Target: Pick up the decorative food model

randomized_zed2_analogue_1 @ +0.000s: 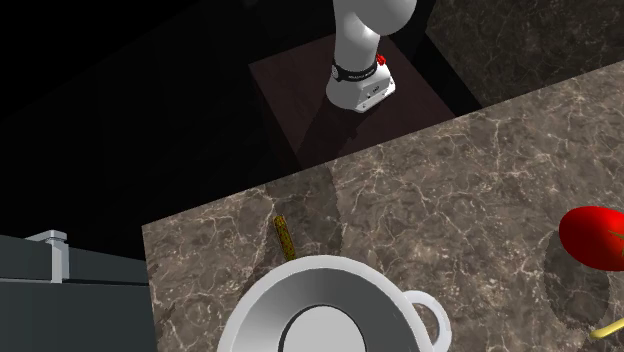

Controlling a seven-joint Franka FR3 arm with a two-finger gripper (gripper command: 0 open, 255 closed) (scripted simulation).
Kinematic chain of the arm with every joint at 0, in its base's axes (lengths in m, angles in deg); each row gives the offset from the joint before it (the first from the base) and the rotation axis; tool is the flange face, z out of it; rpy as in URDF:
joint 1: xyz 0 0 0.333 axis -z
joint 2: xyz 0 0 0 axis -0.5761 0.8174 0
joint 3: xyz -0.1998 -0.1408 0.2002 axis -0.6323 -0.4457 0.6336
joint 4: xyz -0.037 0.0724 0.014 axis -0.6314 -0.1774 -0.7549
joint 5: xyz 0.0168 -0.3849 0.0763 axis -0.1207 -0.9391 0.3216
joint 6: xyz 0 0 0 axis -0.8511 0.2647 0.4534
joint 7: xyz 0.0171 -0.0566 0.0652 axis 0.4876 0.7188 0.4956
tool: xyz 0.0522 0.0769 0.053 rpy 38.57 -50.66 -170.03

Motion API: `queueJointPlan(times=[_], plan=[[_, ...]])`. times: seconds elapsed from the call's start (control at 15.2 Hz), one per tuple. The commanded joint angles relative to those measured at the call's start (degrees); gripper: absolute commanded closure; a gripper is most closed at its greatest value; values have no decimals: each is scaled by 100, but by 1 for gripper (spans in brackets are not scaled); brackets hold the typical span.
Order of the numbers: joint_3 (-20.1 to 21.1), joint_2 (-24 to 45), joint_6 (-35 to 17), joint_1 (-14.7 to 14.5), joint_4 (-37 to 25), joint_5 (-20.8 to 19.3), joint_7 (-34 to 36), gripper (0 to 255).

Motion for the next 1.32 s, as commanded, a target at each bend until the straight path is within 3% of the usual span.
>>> queueJointPlan(times=[0.0,0.73,1.25], plan=[[0,0,0,0,0,0,0,0],[638,1559,-1833,-806,144,10,-1035,0],[1184,2796,-2992,-1291,-37,-193,-1611,0]])
